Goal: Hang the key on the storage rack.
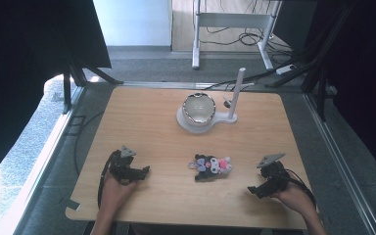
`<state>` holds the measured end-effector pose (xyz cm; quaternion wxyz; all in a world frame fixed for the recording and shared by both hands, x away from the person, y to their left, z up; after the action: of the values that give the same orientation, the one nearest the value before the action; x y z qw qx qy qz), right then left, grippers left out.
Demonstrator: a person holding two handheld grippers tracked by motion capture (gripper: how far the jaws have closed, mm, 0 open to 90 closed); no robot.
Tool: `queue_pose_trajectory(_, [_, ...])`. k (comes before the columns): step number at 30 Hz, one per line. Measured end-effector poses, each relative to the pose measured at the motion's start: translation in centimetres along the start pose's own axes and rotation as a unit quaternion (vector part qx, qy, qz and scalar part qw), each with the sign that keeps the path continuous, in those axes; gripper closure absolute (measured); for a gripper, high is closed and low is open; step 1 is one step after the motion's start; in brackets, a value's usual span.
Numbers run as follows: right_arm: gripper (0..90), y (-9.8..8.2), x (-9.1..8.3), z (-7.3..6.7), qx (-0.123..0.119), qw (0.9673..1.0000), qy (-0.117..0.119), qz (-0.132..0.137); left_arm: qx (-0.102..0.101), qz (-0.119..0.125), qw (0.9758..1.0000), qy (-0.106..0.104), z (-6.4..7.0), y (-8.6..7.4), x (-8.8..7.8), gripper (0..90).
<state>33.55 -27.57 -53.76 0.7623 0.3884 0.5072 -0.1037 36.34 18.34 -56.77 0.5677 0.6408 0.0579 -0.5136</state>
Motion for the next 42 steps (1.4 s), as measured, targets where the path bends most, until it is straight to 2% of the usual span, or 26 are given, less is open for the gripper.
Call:
queue_pose_trajectory(10, [3.0,1.6,0.1,0.0,-0.032,0.9994,0.007,-0.013,0.000,0.000,1.0000,0.000,0.0,0.0,0.0,3.1])
queue_pose_trajectory(22, [3.3,3.4,0.5,0.1,-0.055,0.9980,0.016,-0.025,0.000,0.000,1.0000,0.000,0.0,0.0,0.0,3.1])
queue_pose_trajectory(23, [4.8,3.7,0.6,0.1,-0.063,0.9975,0.018,-0.028,0.000,0.000,1.0000,0.000,0.0,0.0,0.0,3.1])
queue_pose_trajectory(37, [4.2,5.5,0.9,-0.3,-0.091,0.9946,0.029,-0.041,0.000,0.000,1.0000,0.000,0.0,0.0,0.0,3.1])
queue_pose_trajectory(42, [2.1,6.7,1.1,-0.6,-0.114,0.9918,0.037,-0.045,0.000,0.000,1.0000,0.000,0.0,0.0,0.0,3.1])
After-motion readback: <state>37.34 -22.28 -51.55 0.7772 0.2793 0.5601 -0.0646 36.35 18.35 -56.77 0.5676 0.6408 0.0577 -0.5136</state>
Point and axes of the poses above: each handheld gripper's, and its own axes: x roughly forward along the jaws, y roughly out of its top, z roughly to its right, the point moved 6 cm from there along x, roughly forward along the jaws, and after that the axes turned 11 degrees about -y, right-handed, at the moved point
